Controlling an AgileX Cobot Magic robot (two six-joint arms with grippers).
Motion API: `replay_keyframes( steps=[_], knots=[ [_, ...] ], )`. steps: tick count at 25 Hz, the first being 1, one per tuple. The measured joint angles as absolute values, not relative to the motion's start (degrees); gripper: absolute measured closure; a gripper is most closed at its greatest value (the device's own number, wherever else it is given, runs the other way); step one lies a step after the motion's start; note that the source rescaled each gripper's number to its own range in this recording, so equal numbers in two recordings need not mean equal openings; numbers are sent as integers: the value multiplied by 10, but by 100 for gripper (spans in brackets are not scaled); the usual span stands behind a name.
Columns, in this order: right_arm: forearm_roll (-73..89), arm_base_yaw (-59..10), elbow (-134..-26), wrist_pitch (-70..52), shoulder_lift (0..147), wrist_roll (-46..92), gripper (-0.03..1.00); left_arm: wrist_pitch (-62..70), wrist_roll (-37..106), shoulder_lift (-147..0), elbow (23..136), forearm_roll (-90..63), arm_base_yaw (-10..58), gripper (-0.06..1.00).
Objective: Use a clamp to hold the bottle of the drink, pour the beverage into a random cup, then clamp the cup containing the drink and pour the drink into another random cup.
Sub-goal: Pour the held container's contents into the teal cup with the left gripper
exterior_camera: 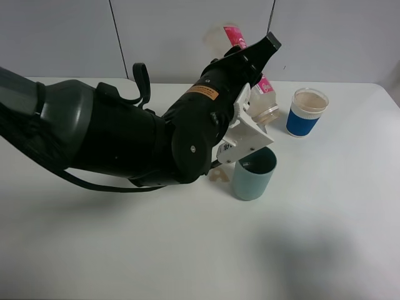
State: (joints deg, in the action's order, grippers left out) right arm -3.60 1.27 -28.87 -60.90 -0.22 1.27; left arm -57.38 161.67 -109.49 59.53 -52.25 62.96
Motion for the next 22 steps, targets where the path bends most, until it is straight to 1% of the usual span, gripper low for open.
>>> replay_keyframes(
  steps=[8,11,13,17,22],
  knots=[
    [-36,13,-289,-609,-2,13,-3,-572,1618,-1095,595,-516,630,93],
    [-36,13,-289,-609,-2,13,-3,-557,1583,-1095,595,-536,630,93],
    [-36,13,-289,-609,-2,13,-3,-539,1537,-1095,595,-551,630,93],
    [-36,13,-289,-609,-2,13,-3,-472,1393,-1084,595,-561,627,93],
    [-36,13,-289,-609,-2,13,-3,-408,1158,-1057,595,-516,600,93]
  ],
)
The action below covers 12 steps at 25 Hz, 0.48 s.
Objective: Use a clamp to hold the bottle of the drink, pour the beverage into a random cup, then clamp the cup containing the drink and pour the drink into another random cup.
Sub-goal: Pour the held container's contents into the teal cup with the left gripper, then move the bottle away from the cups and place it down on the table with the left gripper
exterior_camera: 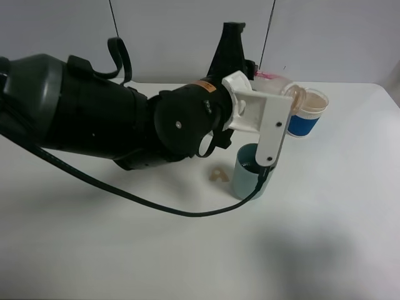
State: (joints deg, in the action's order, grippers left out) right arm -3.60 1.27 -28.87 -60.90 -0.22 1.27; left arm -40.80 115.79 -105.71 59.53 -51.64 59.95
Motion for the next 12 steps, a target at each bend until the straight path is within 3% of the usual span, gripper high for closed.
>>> replay_keyframes(
  steps=[12],
  knots=[
    [-36,13,-289,-609,-2,13,-3,-353,585,-979,480,-237,477,93]
  ],
)
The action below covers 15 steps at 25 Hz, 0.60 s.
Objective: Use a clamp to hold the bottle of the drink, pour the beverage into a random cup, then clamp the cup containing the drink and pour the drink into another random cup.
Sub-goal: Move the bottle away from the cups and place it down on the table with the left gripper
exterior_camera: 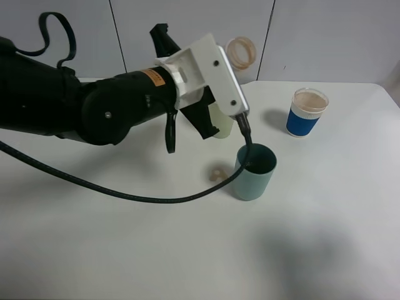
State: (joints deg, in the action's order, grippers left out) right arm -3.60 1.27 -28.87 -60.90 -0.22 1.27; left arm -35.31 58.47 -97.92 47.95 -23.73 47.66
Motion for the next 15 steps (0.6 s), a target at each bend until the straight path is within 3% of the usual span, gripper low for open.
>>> replay_keyframes(
  steps=[10,15],
  knots=[
    [-36,13,-289,-609,-2,13,-3,-346,182,-945,368,17,307,93],
    [-36,13,-289,-609,-2,13,-3,-383,53,-945,330,125,214,93]
  ],
)
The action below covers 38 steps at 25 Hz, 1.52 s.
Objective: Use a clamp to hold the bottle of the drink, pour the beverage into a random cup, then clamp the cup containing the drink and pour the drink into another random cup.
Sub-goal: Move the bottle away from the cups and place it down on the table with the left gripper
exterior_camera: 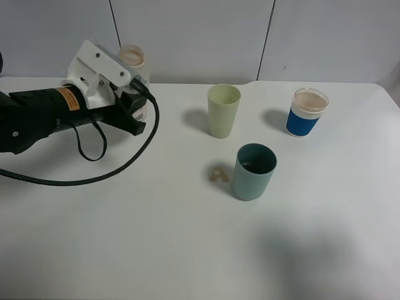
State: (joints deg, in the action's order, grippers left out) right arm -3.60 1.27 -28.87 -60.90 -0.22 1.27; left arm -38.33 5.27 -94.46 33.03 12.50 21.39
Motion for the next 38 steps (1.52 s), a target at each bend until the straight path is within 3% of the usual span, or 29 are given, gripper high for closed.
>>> replay_keyframes(
  steps=[10,18,22,38],
  knots=[
    [-36,13,-289,-609,-2,13,-3,-525,11,-962,252,169,77,93],
    [-36,13,-289,-609,-2,13,-3,-615,8,-1040,245,236,13,93],
    [-36,13,-289,-609,-2,13,-3,-680,7,-1090,245,249,-7,93],
    [-36,13,-289,-609,-2,13,-3,-727,9,-1180,254,252,-13,93]
  ],
)
